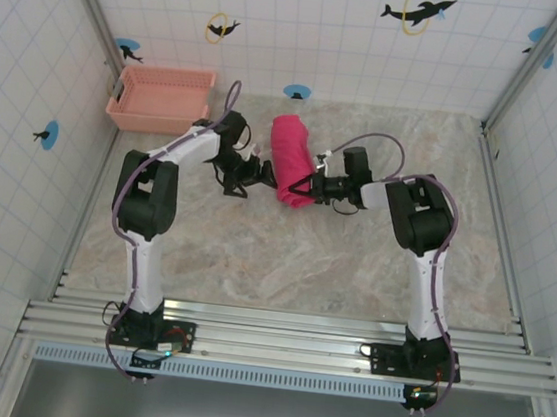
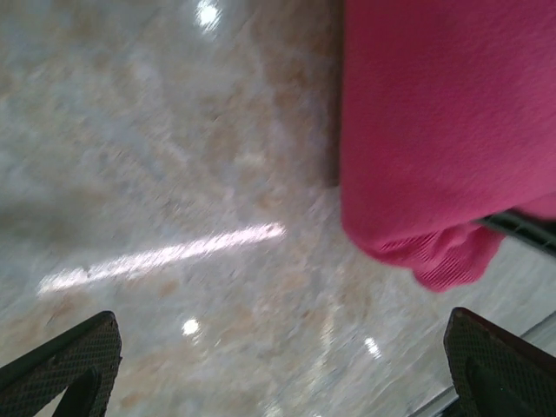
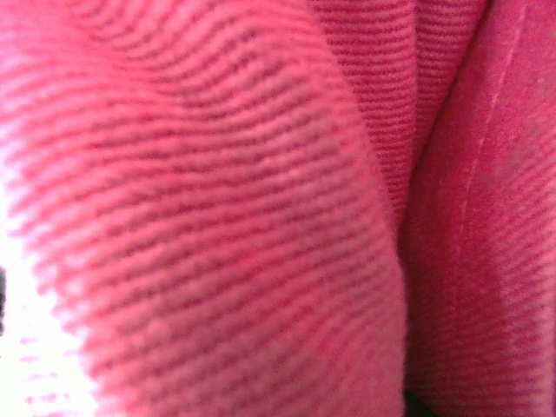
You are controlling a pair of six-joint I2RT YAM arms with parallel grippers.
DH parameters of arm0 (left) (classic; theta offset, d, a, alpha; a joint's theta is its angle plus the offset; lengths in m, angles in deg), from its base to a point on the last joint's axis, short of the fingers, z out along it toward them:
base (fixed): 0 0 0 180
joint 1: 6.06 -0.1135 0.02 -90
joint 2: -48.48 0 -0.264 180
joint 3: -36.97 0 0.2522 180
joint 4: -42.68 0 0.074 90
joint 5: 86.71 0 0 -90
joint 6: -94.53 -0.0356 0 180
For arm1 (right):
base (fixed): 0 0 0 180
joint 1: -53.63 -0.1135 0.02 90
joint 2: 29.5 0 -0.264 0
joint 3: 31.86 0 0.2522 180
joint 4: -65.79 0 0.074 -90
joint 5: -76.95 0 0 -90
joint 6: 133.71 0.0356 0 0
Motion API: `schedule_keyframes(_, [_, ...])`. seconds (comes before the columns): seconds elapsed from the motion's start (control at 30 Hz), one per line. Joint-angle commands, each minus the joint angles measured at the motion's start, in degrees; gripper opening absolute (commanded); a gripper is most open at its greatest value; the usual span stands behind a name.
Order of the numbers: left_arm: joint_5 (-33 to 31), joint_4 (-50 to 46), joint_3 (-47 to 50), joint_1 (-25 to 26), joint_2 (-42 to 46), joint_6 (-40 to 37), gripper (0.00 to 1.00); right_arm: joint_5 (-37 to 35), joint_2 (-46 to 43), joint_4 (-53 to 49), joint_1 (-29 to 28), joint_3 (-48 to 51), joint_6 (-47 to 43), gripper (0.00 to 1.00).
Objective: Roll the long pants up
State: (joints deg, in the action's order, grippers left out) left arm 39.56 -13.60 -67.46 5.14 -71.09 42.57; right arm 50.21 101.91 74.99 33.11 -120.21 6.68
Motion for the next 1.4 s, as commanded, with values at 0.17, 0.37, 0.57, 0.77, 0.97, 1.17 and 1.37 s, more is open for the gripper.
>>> schedule_keyframes(0.17, [5.5, 26.0, -0.6, -0.6, -1.4, 9.8, 0.97, 1.7, 3.2, -4.8, -1.8, -1.1, 3.0, 0.27])
schedule_keyframes(0.37, [6.8, 31.3, -2.4, -0.9, -6.5, 13.4, 0.98, 2.1, 3.7, -6.2, -2.1, -1.7, 2.4, 0.28])
schedule_keyframes(0.57, [7.5, 26.7, -6.6, -0.8, -11.3, 11.3, 0.97, 2.9, 4.5, -6.4, -2.4, -2.4, 2.4, 0.28])
schedule_keyframes(0.77, [9.5, 32.2, -6.5, -0.8, -14.8, 14.8, 0.97, 3.6, 4.6, -7.6, -3.5, -3.2, 1.9, 0.28])
schedule_keyframes(0.97, [14.4, 44.7, -4.9, -0.6, -19.5, 22.3, 0.98, 4.3, 5.3, -12.8, -4.5, -5.6, -1.4, 0.28])
schedule_keyframes(1.17, [17.2, 52.3, -4.1, -0.4, -21.9, 27.9, 0.8, 5.0, 6.7, -16.0, -4.4, -7.5, -3.1, 0.28])
schedule_keyframes(1.37, [20.2, 65.4, -3.6, -0.2, -24.4, 38.2, 0.37, 5.7, 7.9, -16.8, -4.6, -9.0, -3.4, 0.28])
